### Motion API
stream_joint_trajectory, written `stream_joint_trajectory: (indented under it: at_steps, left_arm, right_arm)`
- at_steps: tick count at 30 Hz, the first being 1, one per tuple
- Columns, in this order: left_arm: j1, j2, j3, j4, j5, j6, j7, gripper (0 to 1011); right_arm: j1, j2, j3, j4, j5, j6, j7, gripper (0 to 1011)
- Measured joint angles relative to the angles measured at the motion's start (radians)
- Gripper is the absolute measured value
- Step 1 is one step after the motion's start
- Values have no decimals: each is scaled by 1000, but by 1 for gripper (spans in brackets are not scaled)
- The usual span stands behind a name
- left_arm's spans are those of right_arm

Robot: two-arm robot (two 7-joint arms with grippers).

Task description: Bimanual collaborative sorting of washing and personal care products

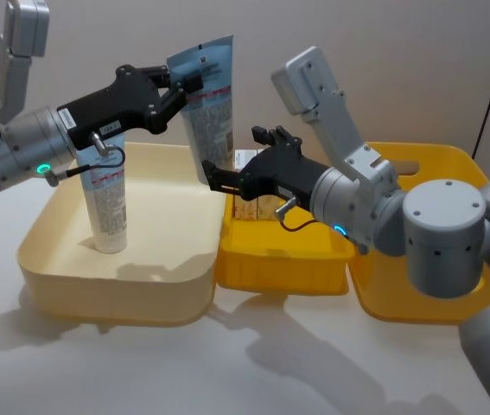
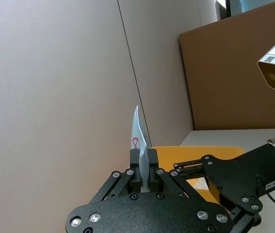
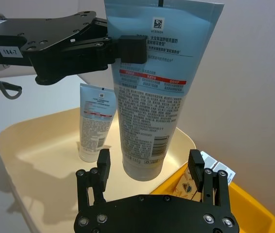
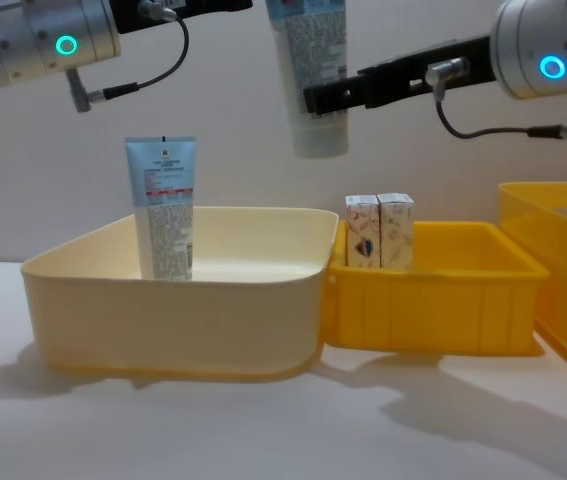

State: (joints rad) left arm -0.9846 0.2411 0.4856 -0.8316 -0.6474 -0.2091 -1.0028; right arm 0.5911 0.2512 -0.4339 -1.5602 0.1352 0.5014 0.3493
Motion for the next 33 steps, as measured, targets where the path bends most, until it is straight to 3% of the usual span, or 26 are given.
stream_joint_trajectory:
  at_steps: [33]
  left_arm:
    - [-1, -7, 25, -25, -29, -8, -15, 89]
  right_arm:
    - [33, -68, -16, 69, -50, 22, -35, 1001]
